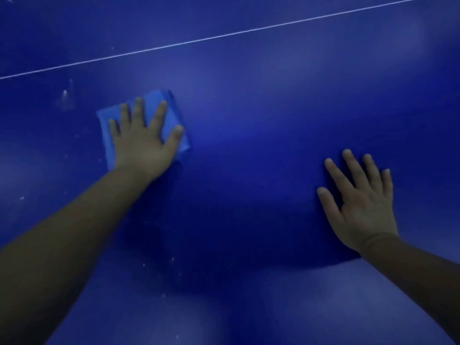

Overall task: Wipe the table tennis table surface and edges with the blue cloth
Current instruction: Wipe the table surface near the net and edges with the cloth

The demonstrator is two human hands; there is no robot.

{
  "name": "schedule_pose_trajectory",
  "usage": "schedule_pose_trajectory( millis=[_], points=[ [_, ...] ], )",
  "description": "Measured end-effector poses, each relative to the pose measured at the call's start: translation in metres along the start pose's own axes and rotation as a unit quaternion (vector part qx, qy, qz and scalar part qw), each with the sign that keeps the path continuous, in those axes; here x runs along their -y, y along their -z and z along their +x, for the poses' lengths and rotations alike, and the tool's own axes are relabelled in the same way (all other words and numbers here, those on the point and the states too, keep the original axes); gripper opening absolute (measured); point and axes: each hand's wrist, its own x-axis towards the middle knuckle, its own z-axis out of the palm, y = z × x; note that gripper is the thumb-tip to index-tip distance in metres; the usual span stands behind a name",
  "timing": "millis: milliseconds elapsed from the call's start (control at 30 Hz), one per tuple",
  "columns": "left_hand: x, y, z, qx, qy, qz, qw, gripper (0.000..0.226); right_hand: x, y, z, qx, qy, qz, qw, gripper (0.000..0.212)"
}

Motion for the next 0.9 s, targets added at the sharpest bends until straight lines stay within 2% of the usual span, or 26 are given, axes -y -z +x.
schedule_pose_trajectory(
  millis=[67,133,200,233,267,333,367,400,433,467,567,600,667,700,767,833,867,900],
  points=[
    [-0.03,-0.015,-0.061,-0.02,-0.115,0.002,0.993,0.076,0.001,0.001,0.0,-0.001,-0.001,0.004,1.0,0.067],
    [-0.041,-0.03,-0.14,-0.021,-0.284,-0.017,0.959,0.068,0.001,0.001,0.001,-0.001,0.001,0.003,1.0,0.068],
    [-0.024,-0.027,-0.172,0.017,-0.364,-0.007,0.931,0.067,0.0,0.0,0.001,-0.002,0.001,0.001,1.0,0.068],
    [-0.008,-0.025,-0.164,0.005,-0.356,0.008,0.934,0.068,0.0,-0.001,0.001,-0.002,0.002,0.002,1.0,0.068],
    [0.008,-0.022,-0.148,-0.016,-0.303,0.019,0.953,0.07,-0.001,-0.001,0.001,-0.003,0.003,0.004,1.0,0.069],
    [0.04,-0.011,-0.106,-0.031,-0.106,0.021,0.994,0.08,-0.001,-0.001,0.002,-0.008,0.007,0.004,1.0,0.069],
    [0.048,-0.005,-0.092,-0.024,-0.017,-0.001,1.0,0.083,-0.001,-0.002,0.002,-0.01,0.01,0.004,1.0,0.069],
    [0.048,-0.003,-0.09,-0.016,0.032,-0.013,0.999,0.085,-0.002,-0.002,0.001,-0.011,0.012,0.004,1.0,0.069],
    [0.04,-0.008,-0.101,-0.012,0.035,-0.012,0.999,0.084,-0.003,-0.002,0.001,-0.011,0.014,0.005,1.0,0.069],
    [0.028,-0.015,-0.124,-0.016,-0.002,-0.007,1.0,0.082,-0.004,-0.002,0.001,-0.011,0.016,0.007,1.0,0.069],
    [-0.003,-0.038,-0.235,-0.031,-0.226,-0.027,0.973,0.068,-0.005,-0.002,0.002,-0.01,0.025,0.007,1.0,0.069],
    [-0.002,-0.038,-0.264,-0.004,-0.275,-0.021,0.961,0.068,-0.005,-0.002,0.002,-0.009,0.025,0.007,1.0,0.069],
    [0.019,-0.033,-0.268,0.014,-0.314,-0.01,0.949,0.067,-0.006,-0.003,0.001,-0.008,0.028,0.004,1.0,0.069],
    [0.031,-0.031,-0.253,-0.002,-0.288,-0.002,0.958,0.066,-0.006,-0.002,0.001,-0.01,0.029,0.002,1.0,0.069],
    [0.048,-0.02,-0.207,-0.024,-0.131,0.008,0.991,0.072,-0.005,-0.001,0.001,-0.01,0.031,-0.001,0.999,0.069],
    [0.046,-0.016,-0.187,-0.017,0.011,-0.025,0.999,0.076,-0.002,0.0,-0.001,-0.009,0.029,-0.002,1.0,0.068],
    [0.034,-0.021,-0.196,-0.023,0.02,-0.028,0.999,0.075,-0.002,0.001,-0.002,-0.008,0.027,-0.003,1.0,0.067],
    [0.017,-0.03,-0.217,-0.035,-0.015,-0.032,0.999,0.073,-0.002,0.001,-0.002,-0.006,0.026,-0.003,1.0,0.066]
  ],
)
